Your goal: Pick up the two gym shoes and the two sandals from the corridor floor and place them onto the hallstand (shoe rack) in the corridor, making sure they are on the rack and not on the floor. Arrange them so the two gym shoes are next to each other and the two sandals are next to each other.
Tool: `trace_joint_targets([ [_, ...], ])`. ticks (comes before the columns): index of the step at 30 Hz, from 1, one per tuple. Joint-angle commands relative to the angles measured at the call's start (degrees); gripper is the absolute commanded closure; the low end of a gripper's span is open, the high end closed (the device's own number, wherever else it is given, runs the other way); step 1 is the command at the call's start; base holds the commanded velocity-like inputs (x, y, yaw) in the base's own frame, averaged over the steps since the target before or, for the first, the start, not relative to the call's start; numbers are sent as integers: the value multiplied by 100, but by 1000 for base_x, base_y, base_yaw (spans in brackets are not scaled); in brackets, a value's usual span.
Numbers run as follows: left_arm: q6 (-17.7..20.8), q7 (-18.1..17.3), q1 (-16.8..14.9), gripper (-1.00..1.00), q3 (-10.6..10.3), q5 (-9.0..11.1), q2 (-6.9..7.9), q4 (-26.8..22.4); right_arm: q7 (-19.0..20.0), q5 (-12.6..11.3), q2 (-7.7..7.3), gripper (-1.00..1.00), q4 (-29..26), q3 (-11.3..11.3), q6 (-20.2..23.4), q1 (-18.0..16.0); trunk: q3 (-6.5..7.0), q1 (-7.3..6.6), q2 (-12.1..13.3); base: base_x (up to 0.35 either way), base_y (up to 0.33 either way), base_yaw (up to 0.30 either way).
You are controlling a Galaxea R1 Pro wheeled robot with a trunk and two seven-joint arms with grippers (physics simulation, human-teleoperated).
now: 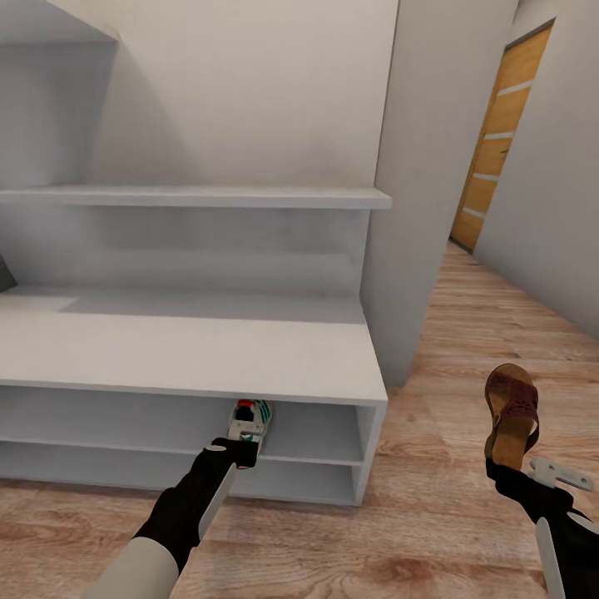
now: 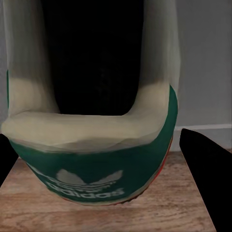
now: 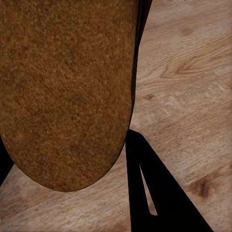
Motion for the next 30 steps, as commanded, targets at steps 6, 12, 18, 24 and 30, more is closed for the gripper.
trace_joint_targets([
  [6,24,47,-3,100,-15,51,3,-7,0,-10,0,100,-7,-5,33,-4,-116,12,-9,0,0,0],
  [12,24,47,-3,100,-15,51,4,-7,0,-9,0,100,-7,-5,33,-3,-160,17,-12,0,0,0],
  [18,24,47,-3,100,-15,54,3,-7,0,-9,0,100,-7,-5,33,-4,-160,17,-12,0,0,0],
  [24,24,47,-3,100,-15,52,3,-7,0,-10,0,100,-7,-5,34,-5,-160,17,-12,42,0,0],
  [30,24,47,-3,100,-15,53,3,-7,0,-10,0,100,-7,-5,33,-3,-160,17,-12,139,0,0],
])
